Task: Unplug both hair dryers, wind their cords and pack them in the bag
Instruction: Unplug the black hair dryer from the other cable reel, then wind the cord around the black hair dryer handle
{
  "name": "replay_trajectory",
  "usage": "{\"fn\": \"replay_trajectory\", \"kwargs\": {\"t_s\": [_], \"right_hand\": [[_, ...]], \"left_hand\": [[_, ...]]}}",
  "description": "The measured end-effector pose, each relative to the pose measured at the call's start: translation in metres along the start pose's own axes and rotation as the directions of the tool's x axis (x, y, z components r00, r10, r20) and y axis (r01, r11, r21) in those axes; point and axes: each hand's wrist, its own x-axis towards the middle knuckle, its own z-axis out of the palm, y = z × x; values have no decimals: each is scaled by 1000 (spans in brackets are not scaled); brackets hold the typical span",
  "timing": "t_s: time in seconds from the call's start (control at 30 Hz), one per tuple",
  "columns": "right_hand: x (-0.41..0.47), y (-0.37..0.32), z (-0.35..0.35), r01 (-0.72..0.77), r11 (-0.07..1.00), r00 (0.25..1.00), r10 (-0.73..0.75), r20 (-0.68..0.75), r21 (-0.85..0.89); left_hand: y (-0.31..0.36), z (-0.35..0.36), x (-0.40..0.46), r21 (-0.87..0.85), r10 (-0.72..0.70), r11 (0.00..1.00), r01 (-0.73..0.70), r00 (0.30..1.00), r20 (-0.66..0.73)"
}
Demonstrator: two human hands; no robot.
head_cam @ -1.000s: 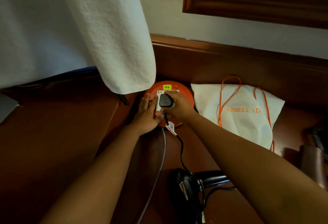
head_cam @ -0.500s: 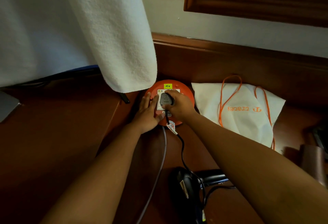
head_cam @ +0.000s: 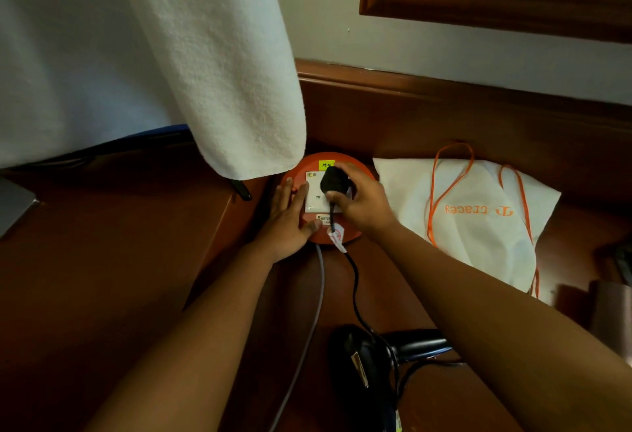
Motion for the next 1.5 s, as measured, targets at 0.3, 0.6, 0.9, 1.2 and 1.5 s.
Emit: {"fn": "replay_trajectory", "kwargs": {"t_s": [0.3, 0.6, 0.9, 1.2, 1.5], "right_hand": [[0, 6, -5, -29, 999, 999, 30, 42, -14], [-31, -6, -33, -91, 990, 996, 91, -8, -111], [-168, -6, -92, -296, 955, 939, 288, -188, -18], [-326, 32, -122, -566, 814, 747, 572, -340, 127], [-363, 59, -134, -763, 627, 584, 772, -250, 157]], "left_hand": [[11, 5, -6, 97, -23, 995, 36, 990, -136], [48, 33, -62, -95, -94, 993, 74, 969, -229], [62, 79, -167, -307, -191, 929, 205, 979, 75], [83, 112, -221, 89, -81, 993, 82, 997, -18], [140, 140, -192, 550, 171, 797, -250, 967, 191]]}}
